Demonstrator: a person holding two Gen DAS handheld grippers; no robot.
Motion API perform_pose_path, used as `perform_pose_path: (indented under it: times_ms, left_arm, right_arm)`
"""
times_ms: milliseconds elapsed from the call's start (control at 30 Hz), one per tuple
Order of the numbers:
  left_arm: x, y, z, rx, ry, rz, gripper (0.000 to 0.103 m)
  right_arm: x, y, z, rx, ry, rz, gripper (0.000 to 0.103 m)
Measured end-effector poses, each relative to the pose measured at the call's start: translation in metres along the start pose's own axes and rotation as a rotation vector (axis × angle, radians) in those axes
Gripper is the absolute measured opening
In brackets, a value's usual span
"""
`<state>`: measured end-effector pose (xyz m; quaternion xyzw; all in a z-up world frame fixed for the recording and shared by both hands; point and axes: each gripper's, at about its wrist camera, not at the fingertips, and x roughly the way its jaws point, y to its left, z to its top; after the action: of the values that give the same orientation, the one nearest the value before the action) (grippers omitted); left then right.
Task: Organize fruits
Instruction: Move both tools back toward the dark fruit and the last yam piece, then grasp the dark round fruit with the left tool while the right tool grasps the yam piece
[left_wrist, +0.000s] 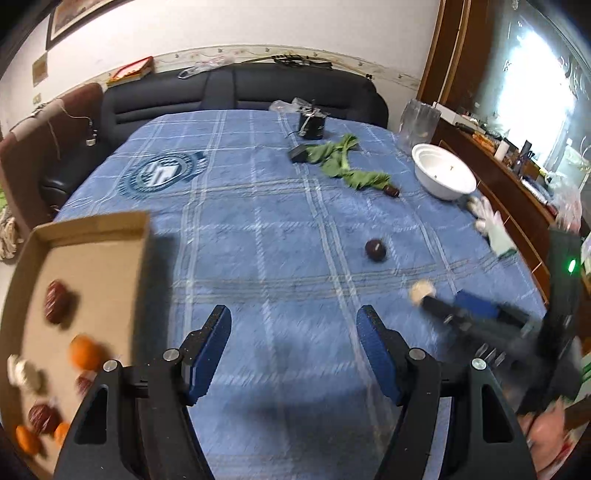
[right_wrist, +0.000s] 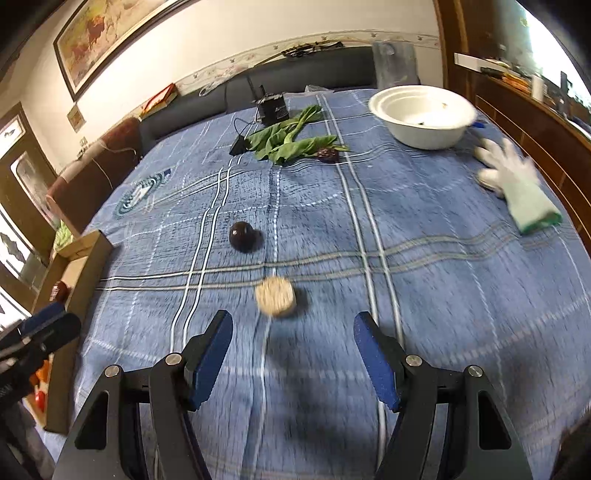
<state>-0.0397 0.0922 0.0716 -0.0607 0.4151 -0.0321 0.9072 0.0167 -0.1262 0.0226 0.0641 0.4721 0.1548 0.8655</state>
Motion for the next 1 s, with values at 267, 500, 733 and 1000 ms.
perform_pose_path:
  times_ms: [267, 500, 733, 1000]
  left_arm:
    - [0.057, -0.026, 0.033, 0.011, 0.020, -0.087, 0.069]
    - [0.100, -0.055, 0.045, 0.054, 0.049, -0.159, 0.069]
    - [0.123, -0.073, 0.038, 0.118, 0.068, -0.159, 0.060]
    - [0.127, -0.075, 0.036, 0.142, 0.056, -0.108, 0.020]
  right_arm:
    - [0.018, 0.012, 0.002, -0.072, -0.005, -0.043, 0.057]
    - [0.020, 0.016, 0.001, -0.114, -0.018, -0.061, 0.038]
    - [0.014, 0.003, -0.001, -0.087, -0.021, -0.086, 0.031]
    - [0.013, 0.005, -0.002, -0.103, -0.025, -0.089, 0.028]
